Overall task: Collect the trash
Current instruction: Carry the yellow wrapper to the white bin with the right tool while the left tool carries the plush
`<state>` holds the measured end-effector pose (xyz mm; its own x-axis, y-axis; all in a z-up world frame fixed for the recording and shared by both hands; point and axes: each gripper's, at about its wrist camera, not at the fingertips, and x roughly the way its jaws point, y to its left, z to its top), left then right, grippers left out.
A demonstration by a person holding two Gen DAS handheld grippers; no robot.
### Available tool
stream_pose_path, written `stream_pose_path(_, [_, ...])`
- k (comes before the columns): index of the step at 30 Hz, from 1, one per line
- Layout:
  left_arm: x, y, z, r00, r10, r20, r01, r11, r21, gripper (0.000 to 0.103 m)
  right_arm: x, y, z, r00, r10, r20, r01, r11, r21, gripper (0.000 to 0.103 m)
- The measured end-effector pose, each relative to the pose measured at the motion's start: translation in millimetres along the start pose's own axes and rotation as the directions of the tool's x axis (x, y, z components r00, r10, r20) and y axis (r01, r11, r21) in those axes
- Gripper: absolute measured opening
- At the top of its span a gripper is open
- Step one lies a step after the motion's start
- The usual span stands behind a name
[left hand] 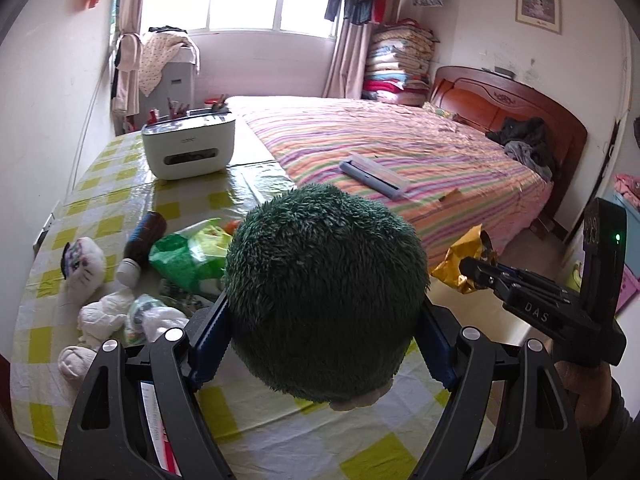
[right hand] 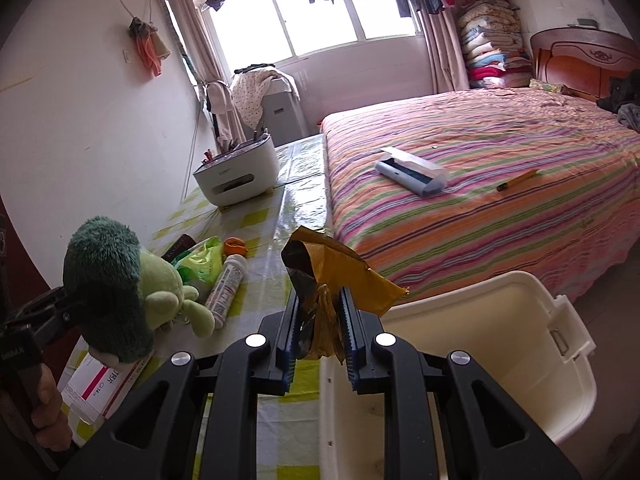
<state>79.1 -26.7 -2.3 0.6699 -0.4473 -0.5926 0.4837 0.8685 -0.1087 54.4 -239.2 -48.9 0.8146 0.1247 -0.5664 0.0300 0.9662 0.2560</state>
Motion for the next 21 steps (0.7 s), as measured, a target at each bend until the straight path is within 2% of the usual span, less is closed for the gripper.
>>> stream_pose_path(21, [29.2,-91.0,-15.1,0.988,-0.127,-0.086,0.134,0.988,0.077,0.079,-26.4,-55.2,1.0,0.996,-0.086,0.013,0.084,0.994,0.075,0.019])
